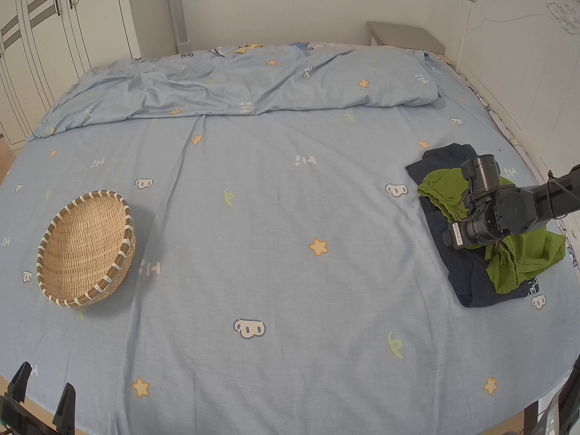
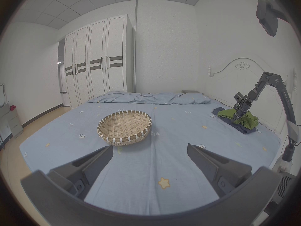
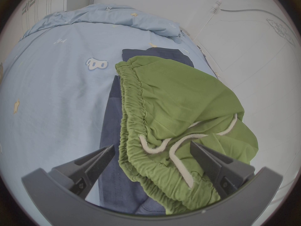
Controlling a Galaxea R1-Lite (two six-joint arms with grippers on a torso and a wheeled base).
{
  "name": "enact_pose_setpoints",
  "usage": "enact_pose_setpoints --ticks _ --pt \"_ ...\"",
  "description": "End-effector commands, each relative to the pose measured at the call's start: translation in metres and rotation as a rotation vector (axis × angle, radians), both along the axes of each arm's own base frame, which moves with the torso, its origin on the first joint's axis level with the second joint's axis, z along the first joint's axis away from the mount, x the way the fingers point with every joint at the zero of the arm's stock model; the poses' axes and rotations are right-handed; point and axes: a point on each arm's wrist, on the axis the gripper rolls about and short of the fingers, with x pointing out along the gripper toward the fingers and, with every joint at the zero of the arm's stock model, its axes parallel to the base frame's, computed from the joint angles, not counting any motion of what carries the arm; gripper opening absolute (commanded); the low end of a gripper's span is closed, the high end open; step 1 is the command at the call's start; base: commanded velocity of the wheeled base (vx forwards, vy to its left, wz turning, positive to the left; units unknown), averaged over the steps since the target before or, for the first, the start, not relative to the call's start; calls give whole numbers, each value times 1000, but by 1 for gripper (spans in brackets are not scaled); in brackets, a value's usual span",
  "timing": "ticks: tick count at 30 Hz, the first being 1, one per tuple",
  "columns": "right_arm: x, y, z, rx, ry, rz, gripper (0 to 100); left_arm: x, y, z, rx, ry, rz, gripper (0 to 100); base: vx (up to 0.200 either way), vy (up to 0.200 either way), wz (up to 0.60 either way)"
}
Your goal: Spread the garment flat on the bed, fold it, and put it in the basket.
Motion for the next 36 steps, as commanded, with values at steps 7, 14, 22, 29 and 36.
enact_pose_setpoints --ticks 7,14,22,29,36 --pt "0 -11 -1 -2 5 -28 0 0 0 -5 0 0 0 100 0 0 0" --pt "1 -10 1 3 -6 -27 0 0 0 -5 0 0 0 100 0 0 0" --pt "-7 -5 42 32 -101 -2 0 0 0 -5 0 0 0 100 0 0 0" --pt "-26 31 87 137 -129 25 0 0 0 -5 0 0 0 100 0 0 0" --pt "-48 78 122 359 -122 66 0 0 0 -5 0 0 0 100 0 0 0"
